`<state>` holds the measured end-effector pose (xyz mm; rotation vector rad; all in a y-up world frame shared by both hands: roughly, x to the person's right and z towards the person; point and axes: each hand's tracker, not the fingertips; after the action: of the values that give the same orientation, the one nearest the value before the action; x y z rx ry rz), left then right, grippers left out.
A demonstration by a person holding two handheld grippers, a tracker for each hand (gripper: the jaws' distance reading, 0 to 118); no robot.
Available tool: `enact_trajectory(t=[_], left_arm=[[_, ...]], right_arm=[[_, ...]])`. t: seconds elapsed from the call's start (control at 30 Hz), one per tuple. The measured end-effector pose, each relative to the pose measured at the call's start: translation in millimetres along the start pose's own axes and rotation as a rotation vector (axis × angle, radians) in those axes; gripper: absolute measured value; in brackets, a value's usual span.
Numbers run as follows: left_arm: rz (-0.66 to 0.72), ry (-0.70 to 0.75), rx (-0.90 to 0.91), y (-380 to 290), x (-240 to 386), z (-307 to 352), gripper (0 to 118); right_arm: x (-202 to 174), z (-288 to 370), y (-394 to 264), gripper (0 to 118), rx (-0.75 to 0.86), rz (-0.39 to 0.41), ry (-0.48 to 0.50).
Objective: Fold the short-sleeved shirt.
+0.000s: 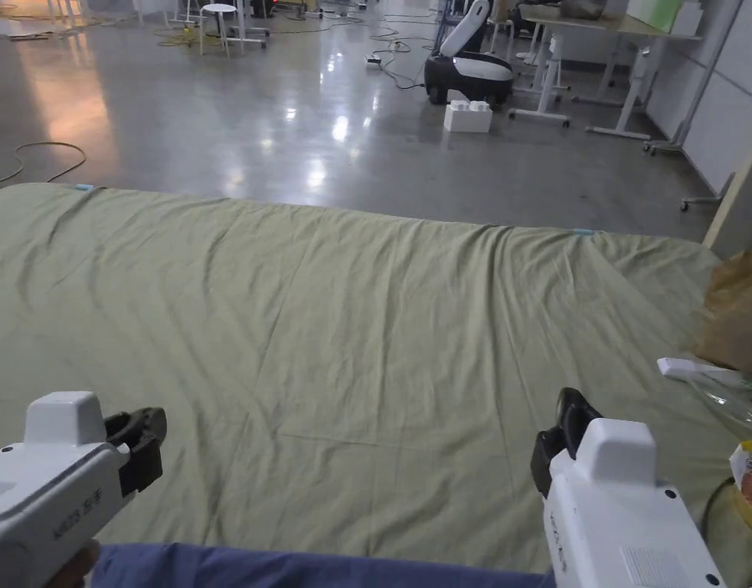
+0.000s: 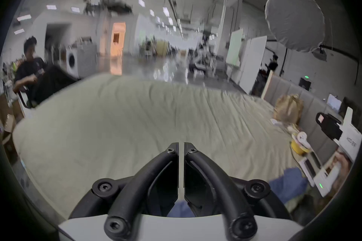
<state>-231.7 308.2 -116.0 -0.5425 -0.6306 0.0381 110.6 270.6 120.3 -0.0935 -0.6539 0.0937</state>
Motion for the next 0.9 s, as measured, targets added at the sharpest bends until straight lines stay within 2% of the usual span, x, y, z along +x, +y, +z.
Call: enact_trajectory(t=[0.13,0.23,0.27,0.3,0.33,0.37,0.4,0.43,0.6,0.7,0.8,0.9], left_arm=[[0.029,-0.112,-0.274,-10,-44,-29,6],[0.087,-0.172,-0.318,-27,-79,-40,12],[0.112,-0.172,-0.343,-30,-88,-43,18],[0.134,-0.172,-0.377,-34,-94,-45,31],[0.149,-0.167,-0.395,-39,-101,-47,47],[0.158,-0.164,-0.405,-43,-108,-49,67],[0.178,-0.179,-0.423,-48,-117,-52,75],[0.202,-0.197,-0.438,-51,-123,-53,78],[0.44,-0.329,-0.516,-79,-172,-70,84],[0.527,-0.356,-0.575,-100,-191,-83,83],[0.633,-0.439,-0.503,-111,-207,-79,83],[0.768,-0.537,-0.555,-124,-210,-90,83]], right_arm=[[4,-2,-8,0,-0.028,-0.004,0.005],[5,-6,-16,0,-0.07,-0.017,0.01],[5,-6,-17,0,-0.073,-0.012,0.01],[5,-7,-19,0,-0.087,-0.014,0.01],[6,-8,-21,0,-0.098,-0.022,0.011],[6,-8,-22,0,-0.102,-0.022,0.012],[6,-8,-24,0,-0.11,-0.023,0.014],[6,-8,-25,0,-0.117,-0.022,0.015],[5,-9,-29,0,-0.142,-0.011,0.022],[4,-9,-30,0,-0.154,-0.013,0.023],[2,-9,-32,0,-0.164,-0.014,0.028],[-1,-8,-34,0,-0.173,-0.012,0.029]])
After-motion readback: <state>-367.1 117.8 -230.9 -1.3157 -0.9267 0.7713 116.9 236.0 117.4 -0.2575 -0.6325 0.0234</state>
